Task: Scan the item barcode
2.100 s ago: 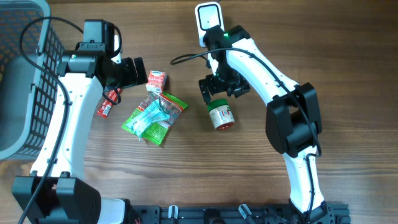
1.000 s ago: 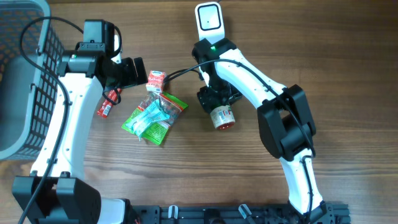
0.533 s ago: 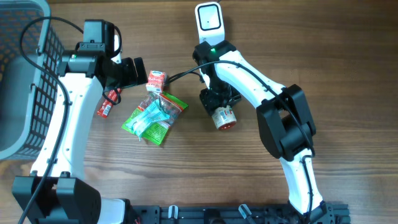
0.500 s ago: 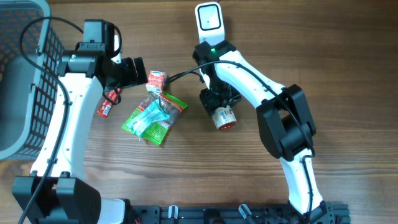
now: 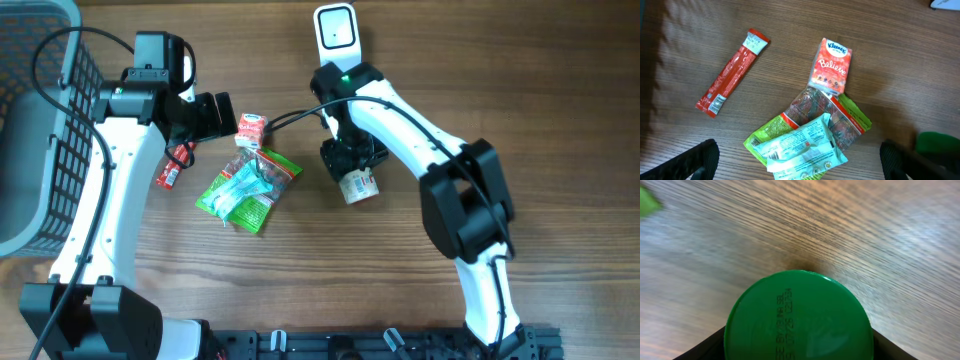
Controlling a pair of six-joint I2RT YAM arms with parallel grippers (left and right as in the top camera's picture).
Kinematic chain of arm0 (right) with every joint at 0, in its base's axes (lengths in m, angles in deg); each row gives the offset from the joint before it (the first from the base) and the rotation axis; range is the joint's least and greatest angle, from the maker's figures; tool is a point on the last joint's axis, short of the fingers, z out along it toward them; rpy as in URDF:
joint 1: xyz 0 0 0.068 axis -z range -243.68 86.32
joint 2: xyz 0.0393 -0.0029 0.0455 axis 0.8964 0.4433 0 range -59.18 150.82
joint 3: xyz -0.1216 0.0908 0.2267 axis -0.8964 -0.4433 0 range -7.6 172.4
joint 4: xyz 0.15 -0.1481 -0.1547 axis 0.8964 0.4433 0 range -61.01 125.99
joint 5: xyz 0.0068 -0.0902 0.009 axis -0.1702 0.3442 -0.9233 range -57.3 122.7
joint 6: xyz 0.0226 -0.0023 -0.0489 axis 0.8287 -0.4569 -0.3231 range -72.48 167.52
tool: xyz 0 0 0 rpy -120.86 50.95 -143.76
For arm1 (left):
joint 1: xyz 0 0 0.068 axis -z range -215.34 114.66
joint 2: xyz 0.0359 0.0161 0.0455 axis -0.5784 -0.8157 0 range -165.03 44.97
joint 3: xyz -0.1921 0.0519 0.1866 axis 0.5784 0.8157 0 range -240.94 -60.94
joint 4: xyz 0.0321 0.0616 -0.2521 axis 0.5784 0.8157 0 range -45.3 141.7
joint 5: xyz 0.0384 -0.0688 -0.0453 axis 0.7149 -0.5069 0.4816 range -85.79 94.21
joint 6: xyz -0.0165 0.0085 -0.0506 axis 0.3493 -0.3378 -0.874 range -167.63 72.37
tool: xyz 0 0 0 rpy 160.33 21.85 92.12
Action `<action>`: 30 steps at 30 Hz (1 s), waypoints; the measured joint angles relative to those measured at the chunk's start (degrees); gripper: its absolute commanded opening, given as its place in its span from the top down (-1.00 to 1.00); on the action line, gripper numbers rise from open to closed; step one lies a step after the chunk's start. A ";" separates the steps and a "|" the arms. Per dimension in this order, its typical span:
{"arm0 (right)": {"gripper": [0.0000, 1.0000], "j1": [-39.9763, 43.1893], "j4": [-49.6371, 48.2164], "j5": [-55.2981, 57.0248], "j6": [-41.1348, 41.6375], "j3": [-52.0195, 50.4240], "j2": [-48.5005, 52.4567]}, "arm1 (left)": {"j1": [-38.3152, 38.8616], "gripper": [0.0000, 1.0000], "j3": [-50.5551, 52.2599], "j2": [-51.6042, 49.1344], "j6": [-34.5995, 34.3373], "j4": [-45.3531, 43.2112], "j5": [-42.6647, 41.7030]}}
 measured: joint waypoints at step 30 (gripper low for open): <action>-0.03 -11.06 -2.25 17.66 21.05 0.00 -22.51 | 0.00 -1.00 0.00 0.00 0.00 0.00 0.00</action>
